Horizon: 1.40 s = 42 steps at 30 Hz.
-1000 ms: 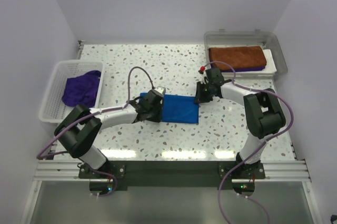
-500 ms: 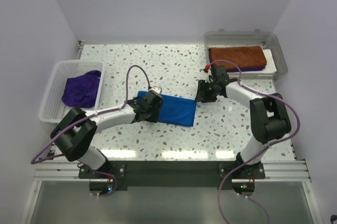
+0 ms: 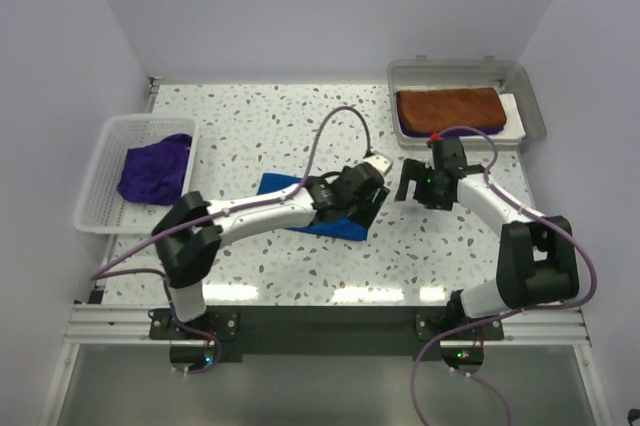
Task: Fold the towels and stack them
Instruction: Neatly place the folded towel into the bin
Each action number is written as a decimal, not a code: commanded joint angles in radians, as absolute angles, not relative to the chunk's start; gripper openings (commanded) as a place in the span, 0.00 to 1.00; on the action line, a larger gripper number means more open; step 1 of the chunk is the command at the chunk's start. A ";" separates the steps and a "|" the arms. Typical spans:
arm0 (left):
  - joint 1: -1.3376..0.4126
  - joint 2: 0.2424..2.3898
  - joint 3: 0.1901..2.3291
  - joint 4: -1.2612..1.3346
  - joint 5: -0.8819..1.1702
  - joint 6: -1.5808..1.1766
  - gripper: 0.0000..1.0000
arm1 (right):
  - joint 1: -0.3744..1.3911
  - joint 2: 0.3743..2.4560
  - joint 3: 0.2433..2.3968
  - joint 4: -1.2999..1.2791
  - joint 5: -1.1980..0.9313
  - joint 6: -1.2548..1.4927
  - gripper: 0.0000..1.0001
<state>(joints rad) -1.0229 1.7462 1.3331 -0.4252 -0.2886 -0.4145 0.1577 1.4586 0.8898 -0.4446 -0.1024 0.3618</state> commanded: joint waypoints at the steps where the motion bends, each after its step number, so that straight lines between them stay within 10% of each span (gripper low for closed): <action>1: -1.075 1.876 1.431 -0.497 -0.302 -0.384 0.69 | 0.126 1.413 0.835 -0.459 -0.078 0.413 0.98; 21: -1.131 2.131 1.513 -0.528 -0.307 -0.445 0.57 | 0.103 1.399 0.766 -0.436 -0.170 0.425 0.96; 29: -1.132 2.089 1.468 -0.517 -0.318 -0.485 0.00 | 0.103 1.411 0.719 -0.310 -0.342 0.524 0.96; 42: -1.094 1.964 1.473 -0.465 -0.256 -0.506 0.00 | 0.178 1.518 0.584 0.063 -0.480 0.910 0.99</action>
